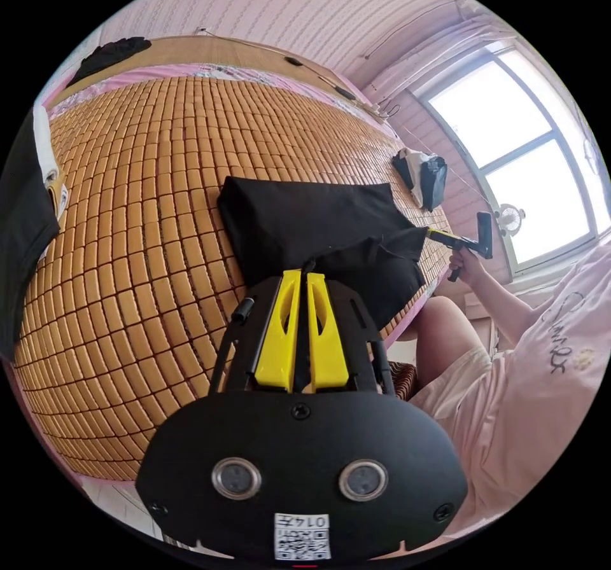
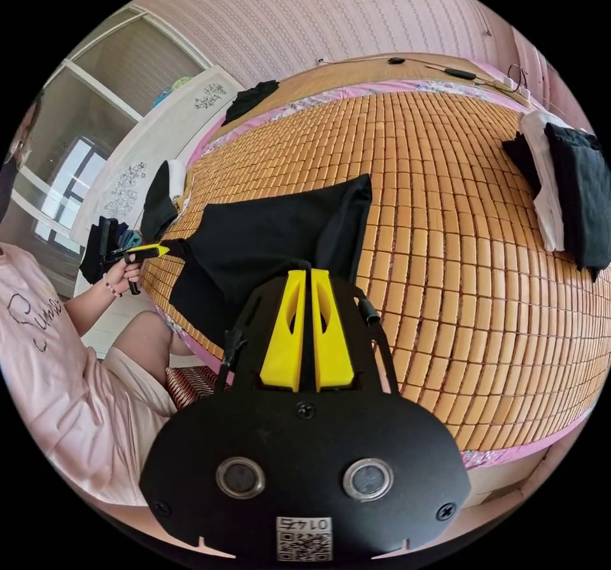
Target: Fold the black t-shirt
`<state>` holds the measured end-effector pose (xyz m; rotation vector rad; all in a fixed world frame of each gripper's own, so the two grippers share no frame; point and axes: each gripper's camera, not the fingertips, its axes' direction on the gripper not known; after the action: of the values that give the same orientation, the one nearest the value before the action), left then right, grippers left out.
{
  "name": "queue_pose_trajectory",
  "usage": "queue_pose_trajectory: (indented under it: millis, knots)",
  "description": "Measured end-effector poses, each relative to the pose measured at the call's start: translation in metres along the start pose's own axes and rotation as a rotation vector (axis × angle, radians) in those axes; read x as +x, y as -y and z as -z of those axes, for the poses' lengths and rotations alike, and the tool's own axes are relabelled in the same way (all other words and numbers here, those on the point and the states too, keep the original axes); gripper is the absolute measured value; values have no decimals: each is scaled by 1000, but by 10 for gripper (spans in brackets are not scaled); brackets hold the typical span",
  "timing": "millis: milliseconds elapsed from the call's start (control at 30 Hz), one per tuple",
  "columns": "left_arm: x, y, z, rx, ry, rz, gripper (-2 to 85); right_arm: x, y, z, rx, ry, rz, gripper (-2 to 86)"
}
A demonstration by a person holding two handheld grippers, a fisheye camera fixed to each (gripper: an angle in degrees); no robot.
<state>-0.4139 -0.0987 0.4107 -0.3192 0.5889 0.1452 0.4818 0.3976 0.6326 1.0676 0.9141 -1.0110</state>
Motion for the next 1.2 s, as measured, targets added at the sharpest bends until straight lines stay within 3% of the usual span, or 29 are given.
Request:
queue_pose_trajectory:
  millis: [200, 333, 433, 567, 733, 833, 1033, 1200]
  knots:
    - [21, -60, -14, -36, 5, -87, -4, -24, -48, -33, -38, -32, 29, 8]
    - [33, -96, -41, -93, 78, -57, 25, -33, -78, -64, -123, -171, -74, 6]
    - [52, -116, -34, -56, 128, -50, 38, -64, -89, -46, -64, -281, -59, 1]
    - [83, -134, -22, -6, 127, -81, 29, -124, -87, -46, -43, -257, 48, -2]
    - [138, -148, -38, -35, 253, -180, 6, -231, -82, -128, -153, -227, 271, -2]
    - [172, -148, -71, -79, 223, -221, 0, -278, -76, -181, -217, -251, 343, -3]
    - [231, -147, -147, -129, 253, -285, -9, -327, -55, -260, -331, -454, 398, -4]
    - [245, -148, -190, -194, 324, -266, -10, -327, -49, -295, -371, -448, 356, -4]
